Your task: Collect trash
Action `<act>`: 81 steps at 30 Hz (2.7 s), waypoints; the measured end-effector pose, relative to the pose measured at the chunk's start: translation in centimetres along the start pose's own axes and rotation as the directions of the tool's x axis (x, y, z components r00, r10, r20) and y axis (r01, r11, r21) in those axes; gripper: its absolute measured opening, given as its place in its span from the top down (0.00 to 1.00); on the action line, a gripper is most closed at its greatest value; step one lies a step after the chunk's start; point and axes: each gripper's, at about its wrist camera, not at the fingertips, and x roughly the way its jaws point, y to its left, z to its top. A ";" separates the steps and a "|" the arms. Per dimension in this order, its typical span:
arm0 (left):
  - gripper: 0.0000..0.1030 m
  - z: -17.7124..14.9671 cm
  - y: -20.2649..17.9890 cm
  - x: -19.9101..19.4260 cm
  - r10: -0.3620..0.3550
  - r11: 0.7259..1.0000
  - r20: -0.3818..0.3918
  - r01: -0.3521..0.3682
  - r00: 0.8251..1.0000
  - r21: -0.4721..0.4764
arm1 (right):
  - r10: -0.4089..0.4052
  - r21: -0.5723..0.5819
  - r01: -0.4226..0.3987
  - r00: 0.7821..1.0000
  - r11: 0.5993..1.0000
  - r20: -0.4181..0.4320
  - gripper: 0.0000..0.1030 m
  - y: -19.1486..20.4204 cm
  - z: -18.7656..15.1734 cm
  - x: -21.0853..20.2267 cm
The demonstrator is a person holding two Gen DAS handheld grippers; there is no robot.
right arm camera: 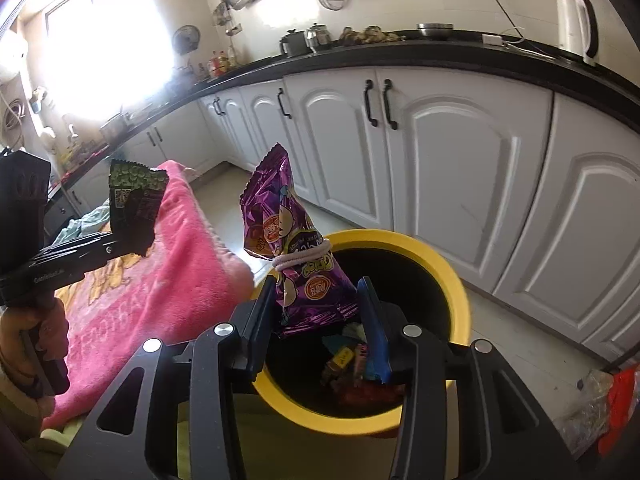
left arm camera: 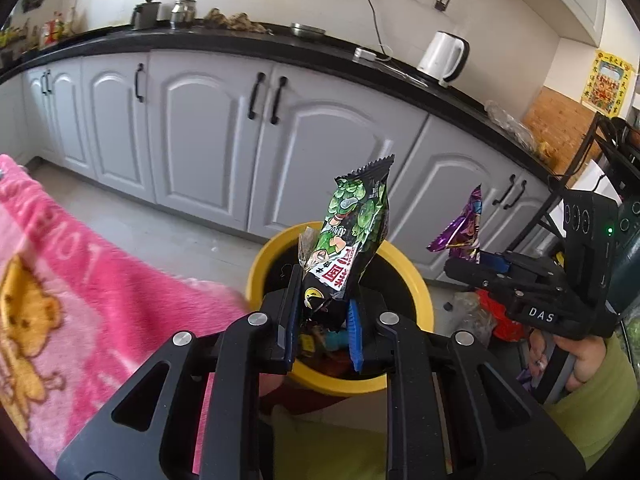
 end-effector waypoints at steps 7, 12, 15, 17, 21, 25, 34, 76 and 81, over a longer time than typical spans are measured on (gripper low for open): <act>0.87 0.0 -1.3 2.4 -0.018 1.000 -0.034 0.018 0.999 0.015 | -0.006 0.018 0.006 1.000 1.000 0.001 0.60 -0.9 -0.2 0.3; 0.86 -0.2 -1.7 4.0 -0.025 1.000 -0.061 0.026 0.998 0.010 | 0.008 0.039 -0.008 1.000 0.999 -0.016 0.60 -1.2 -0.4 0.8; 0.85 -0.4 -1.8 4.8 -0.025 1.000 -0.080 0.026 0.997 0.011 | 0.012 0.049 -0.011 1.000 0.999 -0.023 0.60 -1.3 -0.5 1.4; 0.84 -0.6 -1.8 5.3 -0.030 0.999 -0.091 0.031 0.995 0.008 | 0.013 0.056 -0.011 0.999 0.998 -0.032 0.58 -1.5 -0.6 1.9; 0.76 -0.7 -1.9 6.1 -0.024 1.000 -0.106 0.025 0.994 0.004 | 0.004 0.083 -0.001 0.999 0.997 -0.037 0.47 -2.0 -0.5 2.3; 0.60 -1.0 -1.8 6.6 -0.027 1.000 -0.117 0.026 0.993 -0.008 | -0.009 0.119 0.012 0.999 0.993 -0.031 0.40 -2.8 -0.7 2.1; 0.33 -1.1 -1.0 5.8 -0.003 1.000 -0.115 -0.001 0.993 -0.027 | -0.042 0.136 0.044 0.999 0.990 -0.020 0.29 -3.2 -1.0 1.4; 0.11 -4.5 0.3 -7.7 0.240 0.967 0.029 -0.237 0.970 -0.095 | -0.119 -0.031 0.122 0.988 0.992 0.097 0.06 7.9 -3.6 -6.0; 0.11 -5.7 -0.2 -9.4 0.289 0.955 0.074 -0.282 0.955 -0.091 | -0.114 -0.036 0.122 0.980 0.992 0.166 0.06 9.4 -4.2 -7.6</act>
